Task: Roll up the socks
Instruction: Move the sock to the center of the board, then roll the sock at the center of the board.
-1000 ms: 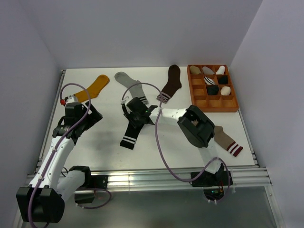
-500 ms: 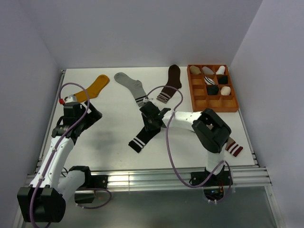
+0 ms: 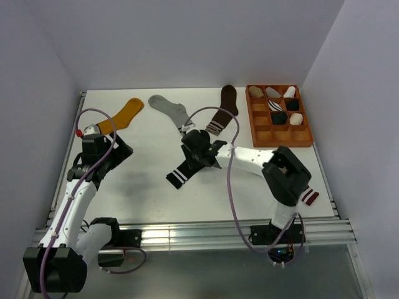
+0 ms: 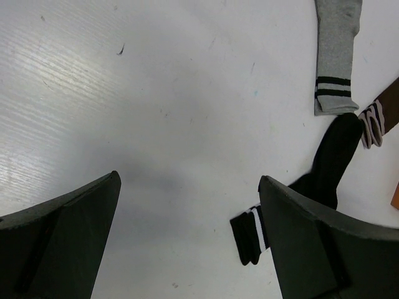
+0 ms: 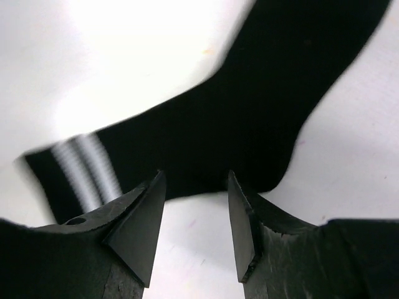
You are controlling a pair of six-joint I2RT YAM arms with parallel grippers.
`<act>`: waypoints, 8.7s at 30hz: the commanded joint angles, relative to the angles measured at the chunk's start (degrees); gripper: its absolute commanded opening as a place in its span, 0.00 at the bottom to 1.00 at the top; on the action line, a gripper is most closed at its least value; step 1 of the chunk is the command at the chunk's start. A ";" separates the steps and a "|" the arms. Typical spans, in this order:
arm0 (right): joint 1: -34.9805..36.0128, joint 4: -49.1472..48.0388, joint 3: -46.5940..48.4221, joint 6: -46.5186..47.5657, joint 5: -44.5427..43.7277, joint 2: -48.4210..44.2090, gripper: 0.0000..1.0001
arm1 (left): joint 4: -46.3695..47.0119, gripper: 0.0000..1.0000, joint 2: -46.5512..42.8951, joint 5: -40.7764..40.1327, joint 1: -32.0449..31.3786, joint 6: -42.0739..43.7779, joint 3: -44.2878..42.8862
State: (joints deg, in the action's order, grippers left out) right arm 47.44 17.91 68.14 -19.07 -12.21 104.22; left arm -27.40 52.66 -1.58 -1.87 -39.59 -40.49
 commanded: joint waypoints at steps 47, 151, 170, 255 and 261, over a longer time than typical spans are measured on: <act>23.31 -2.71 3.67 16.43 -8.71 9.06 0.45 | 1.65 0.99 -1.95 2.02 3.54 1.01 0.85; -14.92 -42.87 -18.39 -28.92 63.10 13.64 0.00 | 31.36 0.51 25.64 -2.90 -33.29 -32.21 10.52; -13.78 -34.53 -16.11 -20.93 59.06 11.62 0.00 | 16.08 0.25 31.18 -5.18 -33.29 -35.20 1.74; 17.77 -26.53 -19.45 13.88 -1.77 -6.05 0.38 | 0.42 0.00 38.13 2.02 -31.79 -36.26 -11.19; 17.95 -25.56 -18.75 13.62 -3.70 -4.56 0.14 | 0.85 0.00 38.04 2.20 -31.79 -36.52 -11.28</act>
State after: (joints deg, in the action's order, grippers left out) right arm 64.99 -6.70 48.21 -5.74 -13.30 98.13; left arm -28.01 90.83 0.19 -33.93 -74.72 -51.48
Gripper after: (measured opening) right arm 0.166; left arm 0.096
